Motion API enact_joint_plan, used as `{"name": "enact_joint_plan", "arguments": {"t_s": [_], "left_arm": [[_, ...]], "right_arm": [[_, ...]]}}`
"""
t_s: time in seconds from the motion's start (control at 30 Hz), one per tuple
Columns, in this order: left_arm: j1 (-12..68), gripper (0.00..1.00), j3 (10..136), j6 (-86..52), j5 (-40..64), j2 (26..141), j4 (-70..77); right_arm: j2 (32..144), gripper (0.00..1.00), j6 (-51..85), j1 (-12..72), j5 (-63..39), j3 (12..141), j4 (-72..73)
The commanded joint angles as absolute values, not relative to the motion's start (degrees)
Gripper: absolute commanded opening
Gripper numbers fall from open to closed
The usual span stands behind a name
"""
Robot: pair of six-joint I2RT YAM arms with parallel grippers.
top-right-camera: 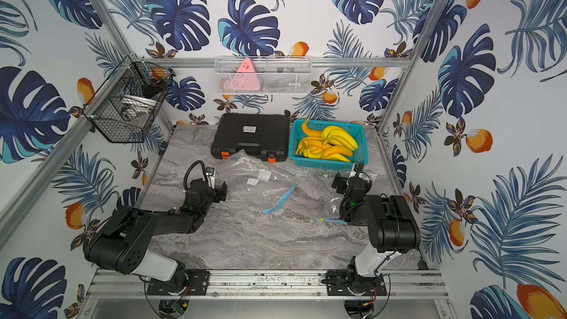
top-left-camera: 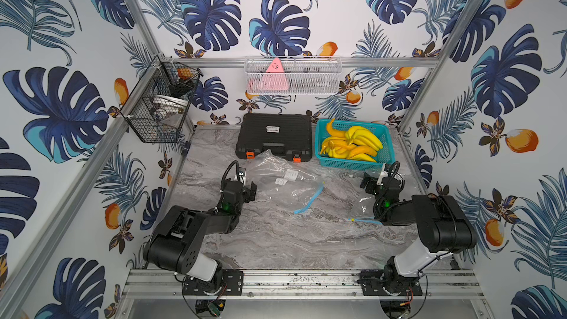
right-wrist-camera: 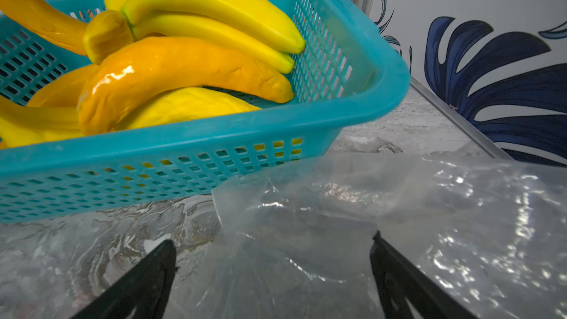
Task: Open the zip-top bag and take out the banana
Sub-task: Reset both arms
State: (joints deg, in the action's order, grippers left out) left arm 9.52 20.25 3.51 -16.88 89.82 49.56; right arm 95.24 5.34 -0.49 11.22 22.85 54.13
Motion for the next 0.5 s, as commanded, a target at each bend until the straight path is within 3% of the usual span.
{"name": "enact_joint_plan", "arguments": {"t_s": [0.0, 0.03, 0.13, 0.33, 0.47], "left_arm": [[6.09, 0.99, 18.28, 1.74, -14.63, 96.17, 67.78], [5.33, 0.99, 19.58, -0.21, -12.47, 92.59, 58.19], [4.75, 0.99, 21.3, -0.77, -13.58, 93.52, 56.29], [5.08, 0.99, 19.88, -1.36, -18.86, 94.83, 61.83], [5.09, 0.99, 20.06, -1.66, -18.63, 94.54, 60.47]], "right_arm": [[95.01, 1.0, 5.45, -0.53, 11.02, 23.23, 54.77], [95.3, 1.0, 5.28, -0.53, 10.92, 22.98, 56.18], [95.07, 1.0, 5.34, -0.53, 11.07, 23.09, 55.22], [94.98, 1.0, 4.92, -0.54, 10.55, 23.16, 55.09], [95.2, 1.0, 7.43, -0.09, 17.33, 22.4, 56.96]]}}
